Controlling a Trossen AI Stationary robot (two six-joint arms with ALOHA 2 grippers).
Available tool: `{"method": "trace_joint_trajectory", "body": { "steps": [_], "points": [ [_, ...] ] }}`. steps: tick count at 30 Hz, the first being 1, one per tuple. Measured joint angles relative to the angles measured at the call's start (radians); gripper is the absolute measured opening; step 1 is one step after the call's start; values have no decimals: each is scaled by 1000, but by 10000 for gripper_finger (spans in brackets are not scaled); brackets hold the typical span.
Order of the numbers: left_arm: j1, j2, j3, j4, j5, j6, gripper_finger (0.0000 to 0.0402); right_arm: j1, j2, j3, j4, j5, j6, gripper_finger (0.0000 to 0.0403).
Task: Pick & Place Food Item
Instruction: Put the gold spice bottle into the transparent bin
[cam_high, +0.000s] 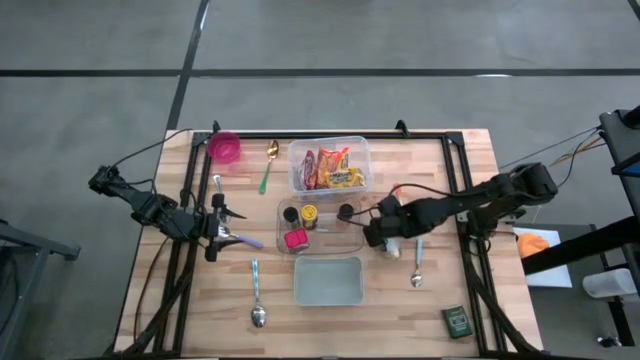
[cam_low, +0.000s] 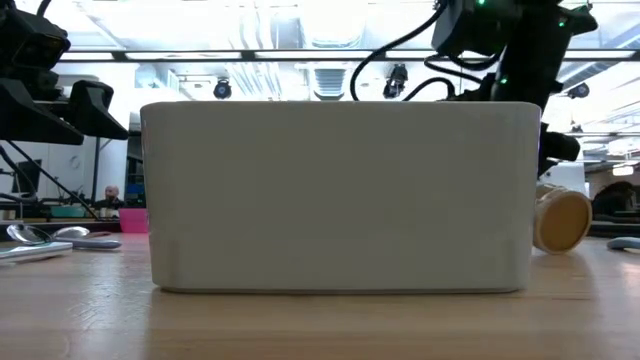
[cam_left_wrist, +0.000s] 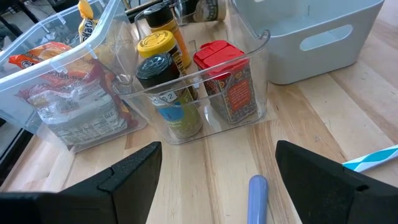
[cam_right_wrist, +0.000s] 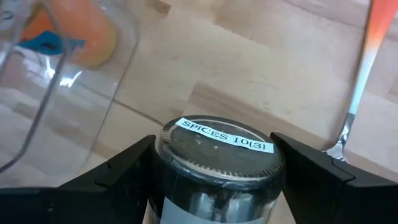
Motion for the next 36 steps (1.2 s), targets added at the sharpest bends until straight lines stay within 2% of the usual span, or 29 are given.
{"method": "trace_joint_trajectory", "body": {
  "steps": [8, 22, 32, 36],
  "points": [
    [0, 0, 0, 0, 0, 0, 317, -9, 33, -2, -1, 0, -3, 316],
    [0, 0, 0, 0, 0, 0, 317, -8, 49, -2, -1, 1, -13, 288],
    [1, 0, 0, 0, 0, 0, 317, -8, 50, -2, -1, 4, -17, 371],
    [1, 0, 0, 0, 0, 0, 316, -8, 49, -2, 0, 7, -21, 383]
  ]
}}
